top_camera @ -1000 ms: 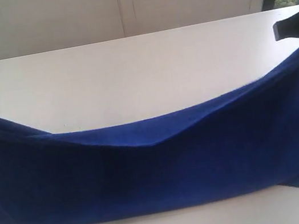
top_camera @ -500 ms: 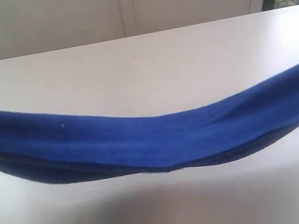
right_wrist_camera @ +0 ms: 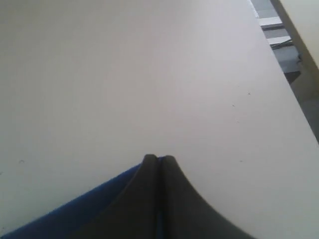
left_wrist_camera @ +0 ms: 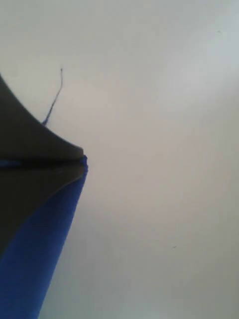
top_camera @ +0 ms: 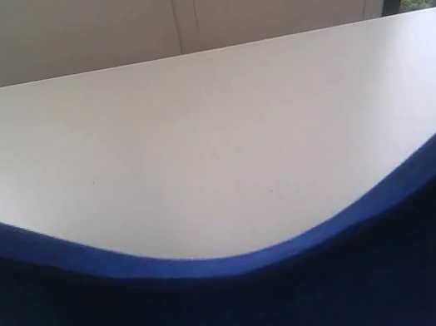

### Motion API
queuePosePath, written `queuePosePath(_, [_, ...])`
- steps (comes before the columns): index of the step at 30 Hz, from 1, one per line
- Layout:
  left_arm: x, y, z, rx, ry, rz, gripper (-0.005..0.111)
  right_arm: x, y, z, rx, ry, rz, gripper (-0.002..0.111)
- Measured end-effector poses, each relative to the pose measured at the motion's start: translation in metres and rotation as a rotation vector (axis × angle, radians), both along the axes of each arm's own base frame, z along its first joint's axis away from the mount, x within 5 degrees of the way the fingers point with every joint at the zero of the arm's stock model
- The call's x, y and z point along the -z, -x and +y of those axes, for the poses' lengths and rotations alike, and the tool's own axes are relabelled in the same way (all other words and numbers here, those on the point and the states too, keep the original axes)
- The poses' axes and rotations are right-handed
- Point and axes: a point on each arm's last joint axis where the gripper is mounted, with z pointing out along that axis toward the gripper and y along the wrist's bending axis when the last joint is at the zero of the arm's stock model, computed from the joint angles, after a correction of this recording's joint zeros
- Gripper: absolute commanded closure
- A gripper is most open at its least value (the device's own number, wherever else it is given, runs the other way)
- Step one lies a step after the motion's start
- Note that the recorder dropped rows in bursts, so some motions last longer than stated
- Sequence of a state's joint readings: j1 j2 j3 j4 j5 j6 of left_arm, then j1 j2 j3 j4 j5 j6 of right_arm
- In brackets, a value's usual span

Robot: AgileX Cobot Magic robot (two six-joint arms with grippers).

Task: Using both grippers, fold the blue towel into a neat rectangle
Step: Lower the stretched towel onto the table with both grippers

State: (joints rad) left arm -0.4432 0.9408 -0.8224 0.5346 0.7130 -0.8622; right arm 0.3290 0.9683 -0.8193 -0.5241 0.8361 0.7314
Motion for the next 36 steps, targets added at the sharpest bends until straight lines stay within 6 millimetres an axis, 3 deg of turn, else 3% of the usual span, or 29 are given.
queuePosePath(1, [0.011,-0.022,-0.008,-0.016,-0.006,-0.018,0.107,0.016,-0.024,0.008,-0.005,0.014,0.025,0.108])
queuePosePath(3, [0.027,-0.047,-0.018,-0.02,-0.025,-0.035,0.107,0.036,-0.047,0.014,0.009,0.041,0.054,0.108])
queuePosePath(8, [0.071,-0.1,-0.03,-0.065,-0.03,-0.035,0.107,0.074,-0.091,0.019,0.039,0.087,0.098,0.108])
queuePosePath(16, [0.119,-0.167,-0.024,-0.127,0.078,-0.021,0.107,0.118,-0.148,0.018,0.062,0.068,0.117,0.108])
queuePosePath(26, [0.137,-0.221,-0.015,-0.158,0.138,-0.048,0.107,0.147,-0.202,0.001,0.113,0.028,0.113,0.108])
queuePosePath(36, [0.154,-0.247,-0.008,-0.184,0.168,-0.053,0.107,0.168,-0.231,-0.009,0.107,-0.016,0.097,0.108])
